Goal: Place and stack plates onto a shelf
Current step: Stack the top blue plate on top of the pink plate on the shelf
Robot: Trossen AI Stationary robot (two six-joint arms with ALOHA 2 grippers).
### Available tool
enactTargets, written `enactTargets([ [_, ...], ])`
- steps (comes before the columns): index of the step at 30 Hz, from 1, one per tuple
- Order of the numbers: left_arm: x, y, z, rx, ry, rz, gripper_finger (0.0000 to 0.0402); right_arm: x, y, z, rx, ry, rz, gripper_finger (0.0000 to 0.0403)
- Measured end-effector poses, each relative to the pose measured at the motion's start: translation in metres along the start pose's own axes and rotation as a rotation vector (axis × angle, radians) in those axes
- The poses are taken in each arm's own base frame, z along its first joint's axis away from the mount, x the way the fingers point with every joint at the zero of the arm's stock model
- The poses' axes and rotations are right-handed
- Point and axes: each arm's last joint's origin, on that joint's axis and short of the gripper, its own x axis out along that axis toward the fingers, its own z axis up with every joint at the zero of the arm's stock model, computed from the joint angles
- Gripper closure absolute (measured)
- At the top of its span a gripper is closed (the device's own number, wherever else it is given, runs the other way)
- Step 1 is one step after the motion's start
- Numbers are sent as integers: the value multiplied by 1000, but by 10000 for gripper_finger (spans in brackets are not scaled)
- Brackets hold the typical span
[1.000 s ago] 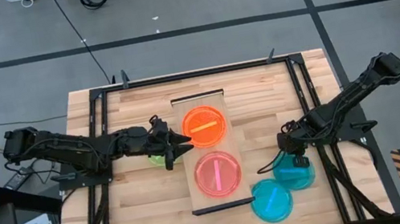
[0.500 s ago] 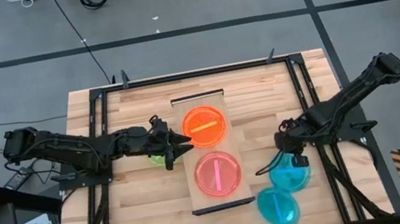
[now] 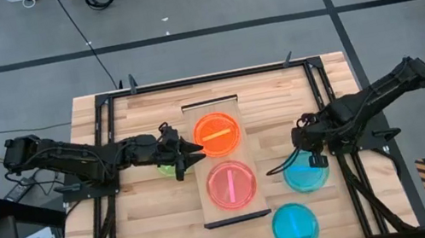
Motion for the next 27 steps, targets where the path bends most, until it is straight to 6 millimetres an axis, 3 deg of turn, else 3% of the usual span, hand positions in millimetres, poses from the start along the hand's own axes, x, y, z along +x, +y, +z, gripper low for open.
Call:
enactTargets([
  [7,0,1,-1,2,13,8,221,-49,1,16,5,-93,20,398],
  [17,0,1,-2,3,25,15,221,-123,1,38,60,-402,65,398],
  [21,0,1,-2,3,25,15,221,-142,3,48,80,-552,115,398],
  [27,0,1,-2,3,24,15,221,-149,11,66,99,-709,202,398],
])
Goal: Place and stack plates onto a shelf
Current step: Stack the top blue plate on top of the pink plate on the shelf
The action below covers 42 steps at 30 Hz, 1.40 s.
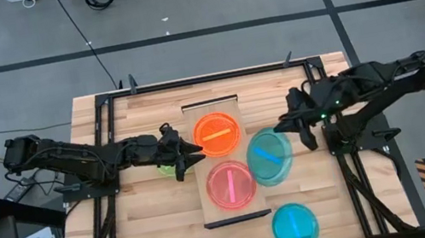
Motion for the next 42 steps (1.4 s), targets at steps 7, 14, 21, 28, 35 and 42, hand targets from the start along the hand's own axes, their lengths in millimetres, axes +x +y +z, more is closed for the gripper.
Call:
enactTargets([
  [7,0,0,0,0,0,0,221,31,11,11,136,-34,25,397],
  [14,0,0,0,0,0,0,221,73,18,8,285,81,32,396],
  [21,0,0,0,0,0,0,221,108,20,1,374,174,-20,396],
  [28,0,0,0,0,0,0,221,132,20,-6,401,230,-67,395],
  [35,0,0,0,0,0,0,221,147,17,-8,440,245,-93,395],
  [42,0,1,-1,2,12,7,221,152,11,-6,467,264,-73,395],
])
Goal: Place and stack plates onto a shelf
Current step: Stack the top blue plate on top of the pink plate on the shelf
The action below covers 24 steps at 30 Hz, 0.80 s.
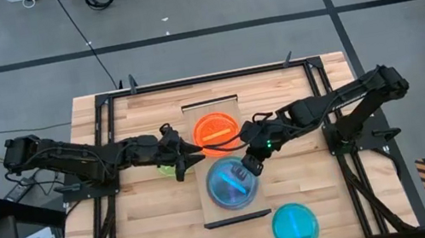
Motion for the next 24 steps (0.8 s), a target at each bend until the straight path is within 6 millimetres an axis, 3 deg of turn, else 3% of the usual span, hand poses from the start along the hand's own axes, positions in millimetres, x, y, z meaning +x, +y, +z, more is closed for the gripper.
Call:
enactTargets([
  [24,0,0,-1,0,7,4,221,0,0,0,-73,-2,0,383],
])
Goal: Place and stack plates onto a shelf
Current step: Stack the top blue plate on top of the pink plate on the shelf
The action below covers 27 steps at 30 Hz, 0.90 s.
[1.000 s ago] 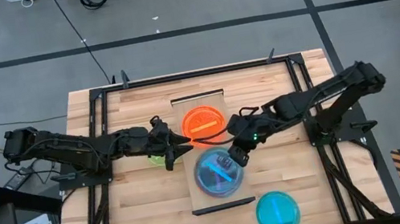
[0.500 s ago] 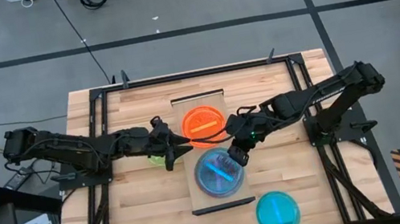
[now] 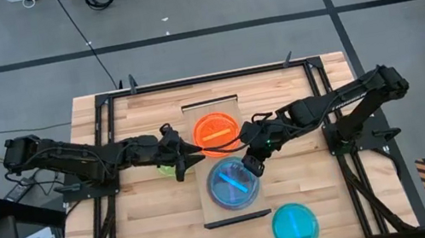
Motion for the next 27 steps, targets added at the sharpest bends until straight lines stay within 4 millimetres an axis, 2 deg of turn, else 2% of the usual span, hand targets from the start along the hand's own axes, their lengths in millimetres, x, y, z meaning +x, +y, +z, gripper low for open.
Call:
enactTargets([
  [11,0,0,0,0,0,0,221,0,0,0,0,-3,-3,376],
  [27,0,0,0,0,0,0,221,0,0,0,0,-4,-3,324],
])
